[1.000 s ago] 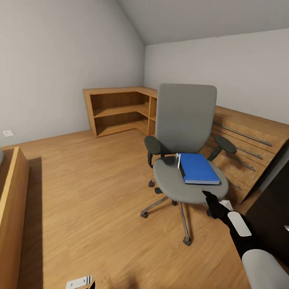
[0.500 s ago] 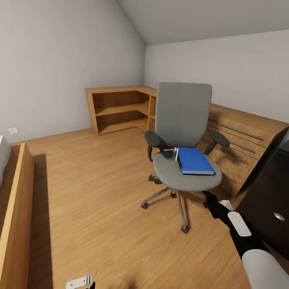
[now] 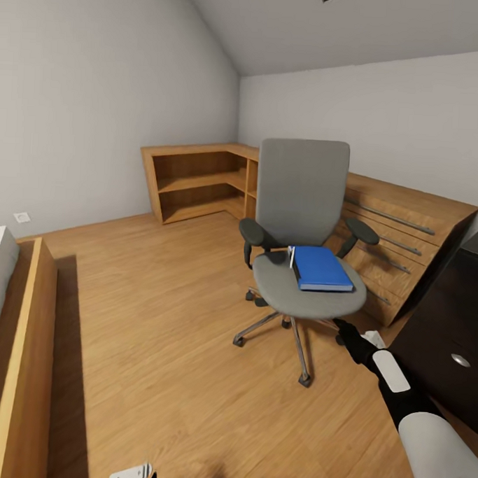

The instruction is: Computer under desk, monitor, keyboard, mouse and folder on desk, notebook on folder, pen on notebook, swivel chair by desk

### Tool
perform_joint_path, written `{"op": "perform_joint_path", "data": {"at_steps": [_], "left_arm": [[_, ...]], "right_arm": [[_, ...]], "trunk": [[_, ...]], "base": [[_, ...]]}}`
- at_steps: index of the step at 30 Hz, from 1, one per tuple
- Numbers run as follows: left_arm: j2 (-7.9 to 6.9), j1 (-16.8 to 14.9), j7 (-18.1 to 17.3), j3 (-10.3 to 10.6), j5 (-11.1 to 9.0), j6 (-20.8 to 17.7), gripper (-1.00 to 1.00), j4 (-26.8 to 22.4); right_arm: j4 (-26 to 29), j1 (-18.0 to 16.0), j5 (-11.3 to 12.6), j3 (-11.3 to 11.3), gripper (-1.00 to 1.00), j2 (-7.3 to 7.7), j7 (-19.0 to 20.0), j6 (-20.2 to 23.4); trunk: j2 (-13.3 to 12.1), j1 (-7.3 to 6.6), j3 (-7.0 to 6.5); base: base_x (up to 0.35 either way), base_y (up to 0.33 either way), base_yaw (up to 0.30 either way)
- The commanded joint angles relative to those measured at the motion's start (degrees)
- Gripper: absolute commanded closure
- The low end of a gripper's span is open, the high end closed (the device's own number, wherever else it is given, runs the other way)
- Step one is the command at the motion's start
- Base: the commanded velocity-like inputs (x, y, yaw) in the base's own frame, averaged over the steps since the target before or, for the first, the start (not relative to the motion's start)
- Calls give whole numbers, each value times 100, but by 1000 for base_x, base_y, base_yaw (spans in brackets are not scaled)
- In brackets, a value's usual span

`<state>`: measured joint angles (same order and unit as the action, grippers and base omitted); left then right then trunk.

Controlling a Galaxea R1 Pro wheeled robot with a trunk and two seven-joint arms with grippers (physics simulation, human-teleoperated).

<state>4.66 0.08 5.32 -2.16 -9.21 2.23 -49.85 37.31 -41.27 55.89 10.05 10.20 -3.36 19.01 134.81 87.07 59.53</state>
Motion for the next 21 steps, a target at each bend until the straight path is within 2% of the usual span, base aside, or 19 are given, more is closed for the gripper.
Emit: {"op": "perform_joint_path", "data": {"at_steps": [1, 7, 10, 13, 16, 18, 21], "left_arm": [[3, 1, 9, 0, -52, 58, -100, 41], [14, 1, 20, 11, -41, 209, -100, 189], [13, 1, 21, 12, -47, 205, -100, 219], [10, 1, 21, 14, -50, 204, -100, 315], [24, 1, 8, 17, -43, 207, -100, 405], [30, 1, 0, 22, -40, 208, -100, 448], [28, 1, -7, 27, -39, 208, -100, 491]], "right_arm": [[6, -1, -2, 6, -100, -8, -35, 14], [-47, 0, -399, -11, -100, -37, -33, -413], [-147, -1, -519, -38, -100, -40, -33, -541], [-360, -1, -741, -186, -100, -68, -33, -733], [-761, -2, -1051, -450, -100, -191, -33, -1217], [-997, -3, -1163, -557, -100, -239, -33, -1608], [-1214, 0, -1226, -622, -100, -280, -33, -1921]], "trunk": [[-40, -23, -14], [-280, -155, -122], [-401, -221, -176], [-521, -287, -230], [-641, -353, -284], [-722, -397, -319], [-842, -463, -373]], "base": [[0, 0, 0], [0, 0, 0], [0, 0, 0], [0, 0, 0], [0, 0, 0], [0, 0, 0], [0, 0, 0]]}}
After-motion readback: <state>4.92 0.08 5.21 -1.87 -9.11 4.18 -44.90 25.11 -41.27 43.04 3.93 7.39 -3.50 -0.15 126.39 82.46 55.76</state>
